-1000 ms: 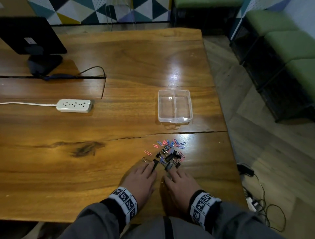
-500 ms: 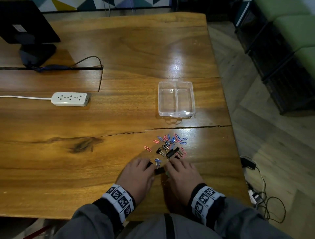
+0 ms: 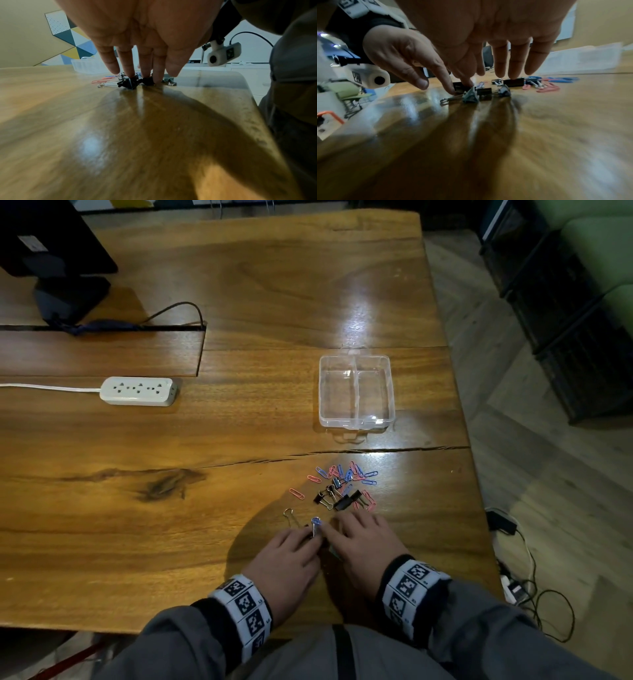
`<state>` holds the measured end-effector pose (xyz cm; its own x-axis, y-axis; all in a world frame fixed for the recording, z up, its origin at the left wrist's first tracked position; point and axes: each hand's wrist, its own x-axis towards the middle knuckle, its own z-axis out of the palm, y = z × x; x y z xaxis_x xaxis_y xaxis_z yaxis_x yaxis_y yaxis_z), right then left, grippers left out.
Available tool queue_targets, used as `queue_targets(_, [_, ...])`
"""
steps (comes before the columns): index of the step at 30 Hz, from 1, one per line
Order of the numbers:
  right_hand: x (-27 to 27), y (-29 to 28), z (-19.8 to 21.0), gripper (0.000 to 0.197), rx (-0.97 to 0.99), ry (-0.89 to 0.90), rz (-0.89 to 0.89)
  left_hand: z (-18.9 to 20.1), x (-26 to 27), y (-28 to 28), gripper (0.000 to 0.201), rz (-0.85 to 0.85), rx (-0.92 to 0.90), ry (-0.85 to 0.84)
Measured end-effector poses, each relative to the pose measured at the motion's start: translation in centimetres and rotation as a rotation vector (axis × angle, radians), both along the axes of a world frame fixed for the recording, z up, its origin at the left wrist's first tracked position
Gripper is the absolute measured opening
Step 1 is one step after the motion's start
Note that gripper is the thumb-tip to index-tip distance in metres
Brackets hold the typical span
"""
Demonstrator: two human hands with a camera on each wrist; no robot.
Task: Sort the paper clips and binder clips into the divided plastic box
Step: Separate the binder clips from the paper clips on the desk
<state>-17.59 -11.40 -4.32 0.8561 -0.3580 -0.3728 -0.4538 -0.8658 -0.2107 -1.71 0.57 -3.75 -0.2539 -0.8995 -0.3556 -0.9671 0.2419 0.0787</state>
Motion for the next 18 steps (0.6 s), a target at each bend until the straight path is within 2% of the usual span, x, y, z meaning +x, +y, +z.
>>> queue_targets(1, [0.6,0.0,-0.1,0.068,-0.001,0.032,0.031,0.1,0.0,0.1,0.037,-0.002,-0.004,-0.005])
queue_targets(3, [1.3,-0.1,-0.2,0.066,-0.034,0.053,0.05,0.1,0.1,0.2,0.036,-0.004,-0.011,0.003])
queue_targets(9, [2.8,-0.6,0.0,0.028,-0.028,-0.013,-0.099,-0.5,0.8,1.5,0.041,-0.025,0.007,0.011])
queue_targets(15, [6.0,-1.5,-0.5,0.031,-0.035,0.064,-0.163,-0.6,1.3,2.1,0.039,-0.016,0.06,0.04])
queue_targets(18, [4.6,-2.6,0.0,0.017,0.042,-0.071,-0.297,-0.1,1.9,2.2,0.036,0.037,0.044,0.124])
